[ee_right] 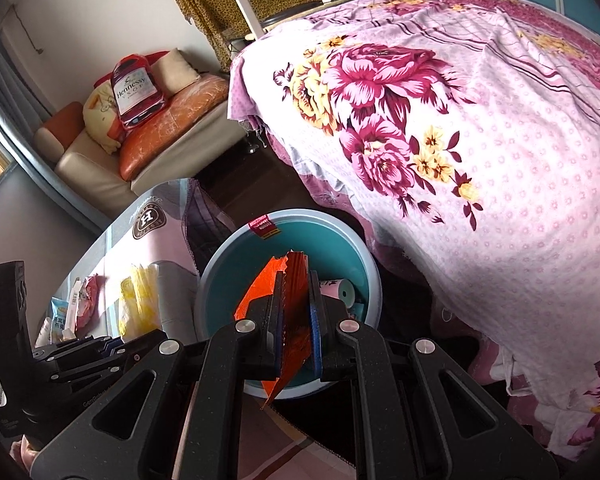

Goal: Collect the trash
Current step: 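Carry the napkin and red bag over the teal bin and release both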

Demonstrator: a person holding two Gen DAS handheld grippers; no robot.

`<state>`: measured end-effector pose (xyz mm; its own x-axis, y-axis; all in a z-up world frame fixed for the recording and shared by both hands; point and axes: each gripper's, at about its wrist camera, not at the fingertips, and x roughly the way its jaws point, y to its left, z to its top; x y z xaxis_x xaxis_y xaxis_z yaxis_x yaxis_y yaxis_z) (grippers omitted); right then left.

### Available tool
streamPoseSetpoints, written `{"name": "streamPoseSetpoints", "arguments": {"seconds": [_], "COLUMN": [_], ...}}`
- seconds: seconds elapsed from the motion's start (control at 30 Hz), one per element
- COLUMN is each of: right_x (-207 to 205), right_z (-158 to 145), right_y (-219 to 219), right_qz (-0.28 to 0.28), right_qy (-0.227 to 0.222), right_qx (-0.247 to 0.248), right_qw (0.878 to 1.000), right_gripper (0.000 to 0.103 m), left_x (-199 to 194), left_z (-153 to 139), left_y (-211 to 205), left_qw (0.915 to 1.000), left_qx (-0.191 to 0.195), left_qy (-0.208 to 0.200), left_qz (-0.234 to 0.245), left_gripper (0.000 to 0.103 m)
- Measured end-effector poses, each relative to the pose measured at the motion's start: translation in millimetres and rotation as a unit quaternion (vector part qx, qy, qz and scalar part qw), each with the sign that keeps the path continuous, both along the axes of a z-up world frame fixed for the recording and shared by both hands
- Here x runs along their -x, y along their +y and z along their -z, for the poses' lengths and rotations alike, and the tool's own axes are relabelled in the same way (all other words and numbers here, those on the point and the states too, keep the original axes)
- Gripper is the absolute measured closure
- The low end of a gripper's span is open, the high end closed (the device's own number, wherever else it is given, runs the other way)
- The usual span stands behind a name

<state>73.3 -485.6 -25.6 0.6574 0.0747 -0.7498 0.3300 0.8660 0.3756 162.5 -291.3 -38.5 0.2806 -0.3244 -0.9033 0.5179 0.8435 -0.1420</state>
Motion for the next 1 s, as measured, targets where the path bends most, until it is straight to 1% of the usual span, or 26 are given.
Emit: {"name": "streamPoseSetpoints", "arguments": {"seconds": [0.17,0.23,0.27,0.3,0.37,0.43,0.5,0.67,0.9,0.97,1.0], "right_x": [-4.7,-6.8,-7.2,-8.1,-9.5,-10.6,-11.6,-14.7,-18.9,-19.7,-19.5], "right_z": [3.4,3.9,4.1,4.1,5.0,5.7,6.6,7.4,10.0,10.2,9.9], "right_y": [0.8,0.2,0.3,0.4,0.8,2.5,4.1,8.6,16.9,19.8,21.1], "right_qz": [-0.001,0.000,0.000,0.000,0.000,-0.001,-0.002,-0.004,-0.007,-0.008,-0.008], "right_qy": [0.006,0.007,0.007,0.008,0.010,0.012,0.014,0.018,0.031,0.036,0.037], "right_qx": [0.003,0.004,0.004,0.005,0.005,0.007,0.008,0.011,0.016,0.017,0.016], "right_qw": [1.000,1.000,1.000,1.000,1.000,1.000,1.000,1.000,0.999,0.999,0.999], "right_gripper": [0.093,0.093,0.093,0.093,0.093,0.093,0.093,0.093,0.088,0.077,0.058], "left_x": [-10.4,-12.7,-13.3,-13.8,-14.1,-15.2,-16.1,-12.4,-2.0,1.2,3.2], "left_z": [4.1,6.7,7.9,8.9,8.7,8.2,7.9,8.5,11.2,10.3,9.5], "left_y": [-2.2,-1.7,-1.0,0.1,4.3,7.4,11.2,23.0,39.5,42.9,44.5], "left_qw": [1.0000,0.9999,0.9999,0.9999,0.9997,0.9996,0.9995,0.9991,0.9988,0.9987,0.9988], "left_qx": [-0.002,-0.004,-0.004,-0.006,-0.004,-0.003,-0.004,-0.004,0.000,0.003,0.004], "left_qy": [0.004,0.008,0.009,0.008,0.001,0.000,0.001,0.000,0.011,0.012,0.012], "left_qz": [-0.006,-0.008,-0.010,-0.014,-0.022,-0.027,-0.032,-0.043,-0.048,-0.048,-0.048], "left_gripper": [0.088,0.081,0.069,0.051,0.035,0.031,0.022,0.014,0.013,0.013,0.013]}}
